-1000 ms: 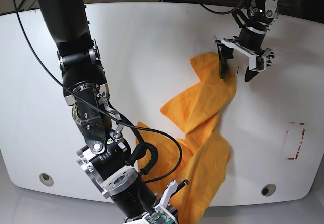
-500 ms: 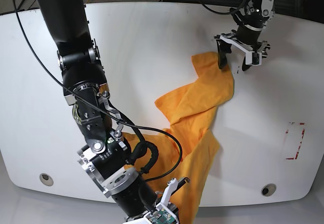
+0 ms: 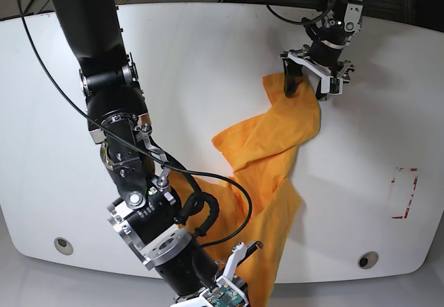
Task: Layout the t-shirt on the table in an organized manner, then fold the t-shirt properly
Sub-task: 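Grasp another part of the shirt with the left gripper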
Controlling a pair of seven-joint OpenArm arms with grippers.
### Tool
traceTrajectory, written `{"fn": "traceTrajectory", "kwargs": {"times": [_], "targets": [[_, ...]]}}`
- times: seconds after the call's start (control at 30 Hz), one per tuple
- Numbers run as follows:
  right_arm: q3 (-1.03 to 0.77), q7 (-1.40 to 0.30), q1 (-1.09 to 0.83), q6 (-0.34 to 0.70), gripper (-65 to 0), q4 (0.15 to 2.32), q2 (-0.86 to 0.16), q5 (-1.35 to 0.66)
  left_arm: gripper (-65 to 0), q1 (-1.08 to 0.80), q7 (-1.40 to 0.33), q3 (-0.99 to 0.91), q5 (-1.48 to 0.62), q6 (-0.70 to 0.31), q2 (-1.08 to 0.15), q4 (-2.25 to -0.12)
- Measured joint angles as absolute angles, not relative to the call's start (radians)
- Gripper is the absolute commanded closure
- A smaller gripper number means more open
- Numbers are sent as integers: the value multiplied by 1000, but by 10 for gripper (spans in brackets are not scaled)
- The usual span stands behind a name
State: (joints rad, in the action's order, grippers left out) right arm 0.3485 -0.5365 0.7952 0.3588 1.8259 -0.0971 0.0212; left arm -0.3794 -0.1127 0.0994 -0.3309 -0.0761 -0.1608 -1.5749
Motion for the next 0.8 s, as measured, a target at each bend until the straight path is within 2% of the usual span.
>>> {"fn": "traceTrajectory", "kwargs": {"times": [0.33, 0.43, 0.53, 0.6, 0.63, 0.7, 0.8], "targets": [[348, -536, 795, 358, -6, 1838, -100, 21, -439, -334, -110, 119, -331, -75, -155, -1541], [348, -535, 795, 359, -6, 1838, -100, 21, -400, -332, -107, 121, -331, -76, -152, -1541], [348, -532, 783, 355, -6, 1839, -101, 22, -269, -314, -126, 121, -332, -75, -150, -1540], [348, -535, 773, 355, -6, 1838, -101, 22, -160, -303, -142, 121, -331, -76, -150, -1536], [348, -537, 769, 356, -6, 1838, -101, 22, -74, -302, -142, 121, -334, -75, -149, -1534], [348, -539, 760, 358, -6, 1838, -102, 22, 0, -298, -141, 121, -337, -74, -148, -1534], [338, -535, 749, 360, -6, 1838, -101, 21, 0, -296, -148, 121, -332, -75, -147, -1532]]}}
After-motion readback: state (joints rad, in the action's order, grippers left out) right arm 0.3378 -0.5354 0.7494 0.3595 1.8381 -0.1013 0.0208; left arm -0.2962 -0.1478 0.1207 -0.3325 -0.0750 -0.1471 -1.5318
